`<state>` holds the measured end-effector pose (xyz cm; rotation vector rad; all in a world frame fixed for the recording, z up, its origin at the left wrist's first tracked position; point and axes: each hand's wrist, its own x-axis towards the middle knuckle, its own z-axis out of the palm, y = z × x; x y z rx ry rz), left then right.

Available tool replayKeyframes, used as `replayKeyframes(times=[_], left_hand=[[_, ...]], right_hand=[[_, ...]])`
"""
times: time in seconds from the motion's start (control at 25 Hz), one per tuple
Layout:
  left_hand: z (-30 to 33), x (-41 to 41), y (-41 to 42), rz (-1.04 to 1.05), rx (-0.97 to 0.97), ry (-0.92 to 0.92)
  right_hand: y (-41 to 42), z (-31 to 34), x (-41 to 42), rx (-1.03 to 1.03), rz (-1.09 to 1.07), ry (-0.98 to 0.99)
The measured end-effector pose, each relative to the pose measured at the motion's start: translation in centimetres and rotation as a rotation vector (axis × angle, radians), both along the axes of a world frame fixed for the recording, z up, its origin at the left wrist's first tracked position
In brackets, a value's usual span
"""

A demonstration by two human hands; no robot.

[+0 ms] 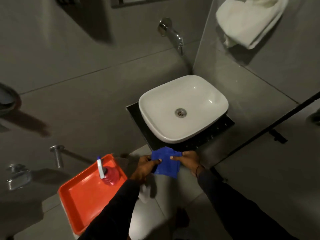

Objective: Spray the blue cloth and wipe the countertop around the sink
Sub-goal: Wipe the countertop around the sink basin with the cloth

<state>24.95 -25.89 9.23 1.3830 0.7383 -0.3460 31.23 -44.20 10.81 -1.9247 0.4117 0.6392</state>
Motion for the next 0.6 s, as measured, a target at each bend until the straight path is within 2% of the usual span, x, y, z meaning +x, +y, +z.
replayKeyframes(times=[0.2,0.28,0.32,0.4,0.48,0.56,0.6], left_hand=[[-1.8,3.2,-3.9,0.022,0.281,0.051],[-1.5,3.1,-4.2,0.059,0.403,0.097],[-1.1,3.0,-4.0,0.088,0.461,0.105],[-0.2,3.1,-2.9,0.115,0.558,0.098],[0.6,4.0,-1.1,0.097,0.652,0.064],[1.4,5.8,0.4,0.05,0.783,-0.059],[2.0,6.9,0.8,0.021,0.87,-0.165]], right_hand=[[-2.6,-2.8,3.0,0.069,-0.119,-0.055],[-2.5,-2.9,2.9,-0.005,-0.15,-0.117],[-2.5,-2.9,2.5,-0.088,-0.116,-0.218],[-2.6,-3.2,1.1,-0.241,0.162,-0.518],[-2.1,-3.9,-0.4,-0.346,0.593,-0.722],[-1.2,-5.3,-1.1,-0.432,0.957,-0.751],[-0.8,-5.9,-1.3,-0.487,1.069,-0.738]])
